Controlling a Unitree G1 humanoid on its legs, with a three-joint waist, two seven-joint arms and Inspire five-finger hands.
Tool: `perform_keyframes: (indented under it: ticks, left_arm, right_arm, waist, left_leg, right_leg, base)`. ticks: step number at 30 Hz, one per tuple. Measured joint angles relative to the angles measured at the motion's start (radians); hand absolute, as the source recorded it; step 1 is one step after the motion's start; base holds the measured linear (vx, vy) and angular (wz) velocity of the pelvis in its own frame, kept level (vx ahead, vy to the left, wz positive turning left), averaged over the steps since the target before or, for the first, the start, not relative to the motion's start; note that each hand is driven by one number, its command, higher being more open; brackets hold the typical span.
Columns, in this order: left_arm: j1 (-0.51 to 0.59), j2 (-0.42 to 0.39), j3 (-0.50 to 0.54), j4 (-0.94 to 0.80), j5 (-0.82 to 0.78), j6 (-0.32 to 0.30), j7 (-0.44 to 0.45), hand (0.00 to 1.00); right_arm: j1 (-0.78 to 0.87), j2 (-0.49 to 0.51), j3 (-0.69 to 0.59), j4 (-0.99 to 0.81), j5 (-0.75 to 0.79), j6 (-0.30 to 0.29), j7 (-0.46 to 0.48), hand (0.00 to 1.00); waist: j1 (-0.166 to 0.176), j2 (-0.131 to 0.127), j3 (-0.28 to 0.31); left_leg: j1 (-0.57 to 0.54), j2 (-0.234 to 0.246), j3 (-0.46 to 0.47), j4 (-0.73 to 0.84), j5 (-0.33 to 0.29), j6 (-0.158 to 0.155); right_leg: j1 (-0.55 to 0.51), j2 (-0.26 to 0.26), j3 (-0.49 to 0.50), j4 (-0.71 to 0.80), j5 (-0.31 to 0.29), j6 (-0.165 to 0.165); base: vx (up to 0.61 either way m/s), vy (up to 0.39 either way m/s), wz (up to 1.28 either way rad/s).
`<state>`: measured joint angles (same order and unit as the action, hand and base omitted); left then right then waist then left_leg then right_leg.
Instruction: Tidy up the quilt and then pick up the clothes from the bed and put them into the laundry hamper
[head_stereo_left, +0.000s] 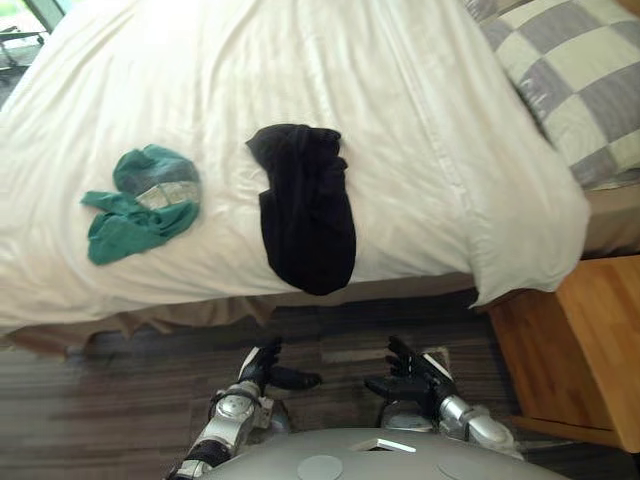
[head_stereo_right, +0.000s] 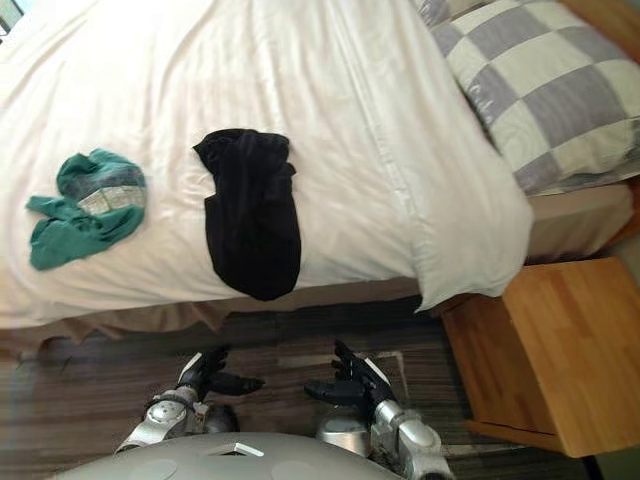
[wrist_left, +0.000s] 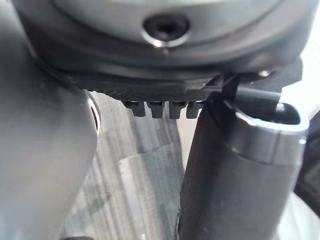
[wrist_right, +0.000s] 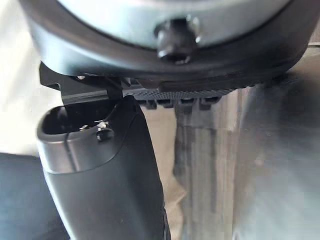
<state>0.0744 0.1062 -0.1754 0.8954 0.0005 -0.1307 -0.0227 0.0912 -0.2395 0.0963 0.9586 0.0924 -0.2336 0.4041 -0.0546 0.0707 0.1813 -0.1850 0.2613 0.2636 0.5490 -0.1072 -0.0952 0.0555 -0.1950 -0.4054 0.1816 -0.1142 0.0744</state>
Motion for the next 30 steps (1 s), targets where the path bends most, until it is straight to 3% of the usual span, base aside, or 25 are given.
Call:
perform_keyframes:
  ticks: [2,4,5,6,8,9,11,12,13,14,15,16,18,19,20,21,25,30]
  left_arm:
    - [0.013,0.012,-0.007,0.004,0.001,-0.021,-0.007,1.0]
    - [0.021,0.012,0.005,0.015,-0.002,-0.039,-0.021,1.0]
    - [0.023,0.016,0.024,0.024,-0.003,-0.043,-0.033,1.0]
    - [0.027,0.022,0.033,0.025,-0.003,-0.046,-0.038,1.0]
    - [0.022,0.039,0.049,0.026,-0.01,-0.057,-0.051,1.0]
    - [0.014,0.042,0.063,0.038,-0.039,-0.065,-0.053,1.0]
    - [0.002,0.046,0.07,0.058,-0.046,-0.062,-0.05,1.0]
    - [0.0,0.049,0.069,0.059,-0.068,-0.037,-0.051,1.0]
    - [-0.001,0.047,0.07,0.063,-0.083,-0.019,-0.049,1.0]
    - [-0.008,0.043,0.075,0.074,-0.11,0.009,-0.037,1.0]
    - [-0.006,0.033,0.103,0.088,-0.117,0.039,-0.015,1.0]
    - [0.001,0.03,0.132,0.095,-0.12,0.056,-0.004,1.0]
    - [0.004,0.044,0.16,0.1,-0.126,0.081,0.001,1.0]
    - [0.002,0.065,0.161,0.112,-0.13,0.092,0.001,1.0]
    - [0.0,0.073,0.16,0.119,-0.146,0.097,0.001,1.0]
    - [-0.018,0.068,0.157,0.126,-0.168,0.124,0.007,1.0]
    - [-0.029,0.031,0.155,0.116,-0.186,0.159,0.039,1.0]
    - [0.001,0.024,0.215,0.118,-0.189,0.144,0.018,1.0]
  right_arm:
    - [-0.026,0.001,-0.024,0.029,-0.021,0.058,-0.054,1.0]
    - [-0.036,0.007,-0.076,0.061,-0.017,0.071,-0.063,1.0]
    - [-0.039,0.014,-0.106,0.065,0.001,0.068,-0.059,1.0]
    - [-0.038,0.021,-0.123,0.065,0.003,0.068,-0.056,1.0]
    - [-0.04,0.038,-0.15,0.068,0.003,0.066,-0.059,1.0]
    - [-0.039,0.045,-0.176,0.075,0.011,0.067,-0.066,1.0]
    - [-0.035,0.062,-0.212,0.092,0.012,0.067,-0.073,1.0]
    - [-0.02,0.08,-0.254,0.092,0.013,0.062,-0.097,1.0]
    - [-0.016,0.087,-0.274,0.096,0.013,0.057,-0.11,1.0]
    - [-0.01,0.091,-0.299,0.099,0.011,0.052,-0.113,1.0]
    - [-0.009,0.082,-0.311,0.109,0.005,0.045,-0.107,1.0]
    - [-0.007,0.077,-0.311,0.119,-0.012,0.032,-0.105,1.0]
    - [0.005,0.096,-0.304,0.132,-0.044,-0.015,-0.103,1.0]
    - [0.032,0.114,-0.276,0.132,-0.046,-0.034,-0.091,1.0]
    - [0.043,0.118,-0.257,0.127,-0.044,-0.042,-0.075,1.0]
    - [0.048,0.116,-0.235,0.12,-0.026,-0.042,-0.066,1.0]
    - [0.047,0.103,-0.162,0.111,0.047,-0.029,-0.066,1.0]
    - [0.006,0.135,-0.166,0.072,0.12,0.053,-0.106,1.0]
  waist:
    - [-0.003,-0.009,0.005]
    - [-0.004,0.0,0.009]
    - [-0.014,-0.011,0.02]
    - [-0.019,-0.025,0.026]
    - [-0.018,-0.045,0.035]
    - [-0.01,-0.053,0.038]
    - [-0.003,-0.069,0.032]
    - [-0.005,-0.074,0.028]
    - [-0.005,-0.071,0.027]
    - [-0.001,-0.065,0.024]
    - [0.005,-0.049,0.006]
    - [0.014,-0.04,-0.011]
    - [0.015,-0.047,-0.017]
    - [0.002,-0.053,-0.021]
    - [-0.007,-0.067,-0.027]
    - [-0.007,-0.071,-0.024]
    - [-0.003,-0.075,-0.023]
    - [0.024,-0.087,-0.028]
  left_leg:
    - [0.044,-0.031,-0.007,-0.117,0.0,-0.002]
    - [0.107,-0.059,-0.016,-0.27,-0.011,-0.018]
    - [0.139,-0.086,-0.009,-0.346,0.008,-0.042]
    - [0.151,-0.107,-0.008,-0.368,0.021,-0.037]
    - [0.128,-0.133,-0.013,-0.302,0.005,-0.012]
    - [0.099,-0.143,-0.035,-0.238,-0.038,-0.003]
    - [0.099,-0.171,-0.028,-0.22,-0.063,0.004]
    - [0.091,-0.186,-0.023,-0.17,-0.1,0.017]
    - [0.088,-0.184,-0.018,-0.148,-0.119,0.022]
    - [0.091,-0.18,-0.005,-0.134,-0.137,0.03]
    - [0.094,-0.17,0.026,-0.155,-0.139,0.037]
    - [0.103,-0.165,0.054,-0.195,-0.129,0.047]
    - [0.137,-0.168,0.07,-0.269,-0.097,0.051]
    - [0.147,-0.168,0.061,-0.31,-0.069,0.053]
    - [0.148,-0.178,0.049,-0.331,-0.051,0.054]
    - [0.148,-0.191,0.029,-0.344,-0.039,0.057]
    - [0.193,-0.196,-0.027,-0.385,-0.009,0.054]
    - [0.248,-0.205,-0.01,-0.495,0.043,0.043]
  right_leg:
    - [-0.019,-0.035,-0.001,0.006,0.005,0.009]
    - [-0.038,-0.054,0.003,0.008,0.019,0.029]
    - [-0.038,-0.074,0.009,0.008,0.028,0.04]
    - [-0.038,-0.091,0.013,0.003,0.035,0.049]
    - [-0.037,-0.117,0.029,-0.016,0.052,0.068]
    - [-0.035,-0.122,0.047,-0.049,0.082,0.084]
    - [-0.019,-0.145,0.056,-0.083,0.113,0.102]
    - [-0.008,-0.168,0.05,-0.082,0.125,0.109]
    - [-0.006,-0.173,0.043,-0.075,0.128,0.102]
    - [-0.015,-0.172,0.026,-0.061,0.135,0.07]
    - [-0.042,-0.17,-0.026,-0.043,0.159,-0.03]
    - [-0.068,-0.167,-0.078,-0.027,0.17,-0.085]
    - [-0.078,-0.102,-0.098,-0.016,0.151,-0.032]
    - [-0.069,-0.019,-0.046,-0.046,0.102,0.005]
    - [-0.051,0.039,0.016,-0.104,0.086,0.001]
    - [-0.018,0.053,0.035,-0.151,0.114,-0.003]
    - [0.036,0.053,0.011,-0.149,0.109,-0.008]
    - [0.035,0.055,0.031,-0.157,0.109,-0.009]
  base:
    - [-0.04,0.185,0.04]
    - [-0.02,0.177,-0.04]
    - [-0.01,0.136,0.01]
    - [-0.01,0.217,0.02]
    - [-0.01,0.194,-0.11]
    - [-0.01,0.182,-0.3]
    - [0.02,0.264,-0.17]
    - [0.04,0.246,0.0]
    - [0.0,0.231,-0.1]
    - [-0.04,0.191,-0.38]
    - [-0.04,0.196,-0.64]
    - [-0.02,0.137,-0.8]
    - [0.07,0.08,-0.43]
    - [0.1,0.026,0.1]
    - [0.11,-0.008,0.39]
    - [0.08,-0.008,0.38]
    - [0.07,0.01,0.44]
    - [-0.03,-0.003,-0.08]
